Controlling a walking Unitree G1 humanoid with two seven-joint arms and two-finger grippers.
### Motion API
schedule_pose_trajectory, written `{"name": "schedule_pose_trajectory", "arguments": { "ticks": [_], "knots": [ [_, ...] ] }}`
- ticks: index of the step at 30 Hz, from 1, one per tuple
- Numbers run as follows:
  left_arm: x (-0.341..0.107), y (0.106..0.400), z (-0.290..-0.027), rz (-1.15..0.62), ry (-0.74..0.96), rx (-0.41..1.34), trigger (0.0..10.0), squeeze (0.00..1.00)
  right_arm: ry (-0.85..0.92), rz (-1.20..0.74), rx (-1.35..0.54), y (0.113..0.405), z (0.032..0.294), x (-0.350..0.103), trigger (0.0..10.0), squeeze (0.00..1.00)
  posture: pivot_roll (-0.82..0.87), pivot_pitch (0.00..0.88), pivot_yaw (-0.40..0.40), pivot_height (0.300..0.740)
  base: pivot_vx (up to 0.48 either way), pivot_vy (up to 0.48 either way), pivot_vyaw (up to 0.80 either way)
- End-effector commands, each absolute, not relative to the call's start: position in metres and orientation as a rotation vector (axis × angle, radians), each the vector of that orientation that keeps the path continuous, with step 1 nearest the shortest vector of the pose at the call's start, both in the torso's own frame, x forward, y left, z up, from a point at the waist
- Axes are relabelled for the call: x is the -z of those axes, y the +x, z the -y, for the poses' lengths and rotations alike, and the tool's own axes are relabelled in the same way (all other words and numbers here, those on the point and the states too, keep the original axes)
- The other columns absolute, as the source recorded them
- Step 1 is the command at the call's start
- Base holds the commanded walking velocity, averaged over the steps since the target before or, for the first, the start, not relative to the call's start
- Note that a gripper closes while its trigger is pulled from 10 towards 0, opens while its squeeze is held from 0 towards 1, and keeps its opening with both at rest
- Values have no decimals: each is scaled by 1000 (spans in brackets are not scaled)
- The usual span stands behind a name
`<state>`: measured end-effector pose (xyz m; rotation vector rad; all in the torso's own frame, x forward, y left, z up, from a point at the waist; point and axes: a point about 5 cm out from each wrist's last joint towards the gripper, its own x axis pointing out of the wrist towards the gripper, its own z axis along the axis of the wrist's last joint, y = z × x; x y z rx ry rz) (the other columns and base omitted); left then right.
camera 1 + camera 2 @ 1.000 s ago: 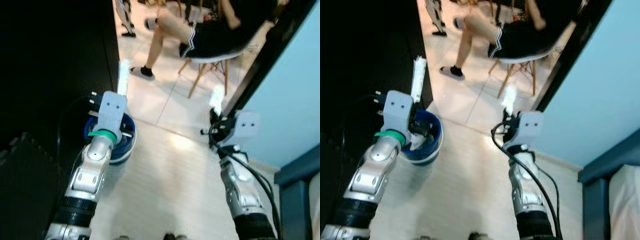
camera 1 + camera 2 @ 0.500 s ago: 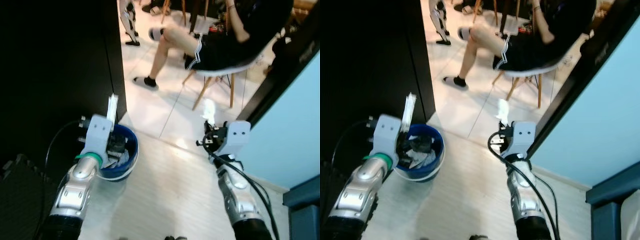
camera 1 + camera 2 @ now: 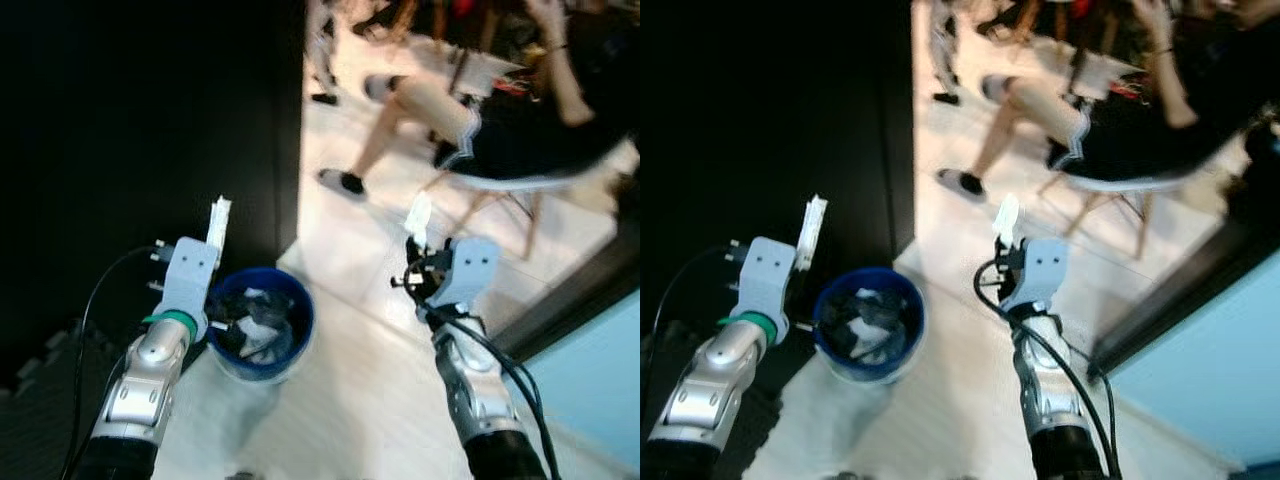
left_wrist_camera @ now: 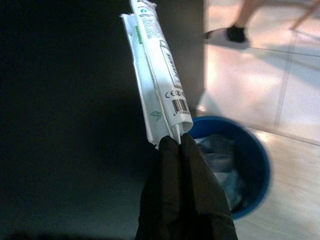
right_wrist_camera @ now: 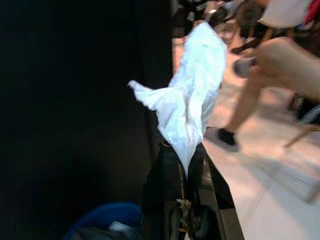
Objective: Clean up the room
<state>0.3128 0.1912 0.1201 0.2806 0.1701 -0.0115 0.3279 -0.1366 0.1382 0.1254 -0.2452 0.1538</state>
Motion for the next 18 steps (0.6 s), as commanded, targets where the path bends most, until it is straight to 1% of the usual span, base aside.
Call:
{"name": "schedule_pose_trajectory", "arguments": {
  "ticks": [1, 4, 5, 6, 7, 8, 9, 10, 11, 12, 14, 15, 18],
  "knots": [
    [-120, 312, -188, -173, 267, 33, 10000, 0, 142, 215, -116, 326, 145, -130, 10000, 0, 123, 120, 10, 740, 431, 0, 0],
    [-124, 314, -184, -160, 243, 104, 10000, 0, 139, 211, -68, 326, 153, -129, 10000, 0, 122, 121, 10, 740, 431, 0, 0],
    [-124, 314, -184, -160, 243, 104, 10000, 0, 139, 211, -68, 326, 153, -129, 10000, 0, 122, 121, 10, 740, 431, 0, 0],
    [-124, 314, -182, -164, 231, 143, 10000, 0, 132, 209, -51, 326, 155, -129, 10000, 0, 122, 121, 10, 740, 431, 0, 0],
    [-125, 314, -176, -173, 210, 222, 10000, 0, 124, 198, -14, 327, 160, -128, 10000, 0, 123, 121, 9, 740, 431, 0, 0],
    [-125, 314, -176, -173, 210, 222, 10000, 0, 124, 198, -14, 327, 160, -128, 10000, 0, 123, 121, 9, 740, 431, 0, 0],
    [-126, 314, -173, -181, 197, 274, 10000, 0, 120, 189, 10, 328, 163, -127, 10000, 0, 123, 121, 9, 740, 428, 0, -800],
    [-126, 314, -173, -181, 197, 274, 10000, 0, 120, 189, 10, 328, 163, -127, 10000, 0, 123, 121, 9, 740, 428, 0, -800],
    [-126, 314, -169, -186, 193, 329, 10000, 0, 122, 187, 29, 329, 165, -127, 10000, 0, 123, 121, 9, 740, 431, 0, -800],
    [-126, 314, -169, -186, 193, 329, 10000, 0, 122, 187, 29, 329, 165, -127, 10000, 0, 123, 121, 9, 740, 431, 0, -800],
    [-127, 310, -161, -204, 200, 457, 10000, 0, 126, 200, 58, 329, 170, -129, 10000, 0, 117, 119, 13, 740, 431, 0, -800],
    [-127, 310, -161, -204, 200, 457, 10000, 0, 126, 200, 58, 329, 170, -129, 10000, 0, 117, 119, 13, 740, 431, 0, -800],
    [-128, 309, -160, -205, 202, 473, 10000, 0, 114, 204, 57, 329, 169, -129, 10000, 0, 117, 119, 13, 740, 380, 0, 0]
  ]
}}
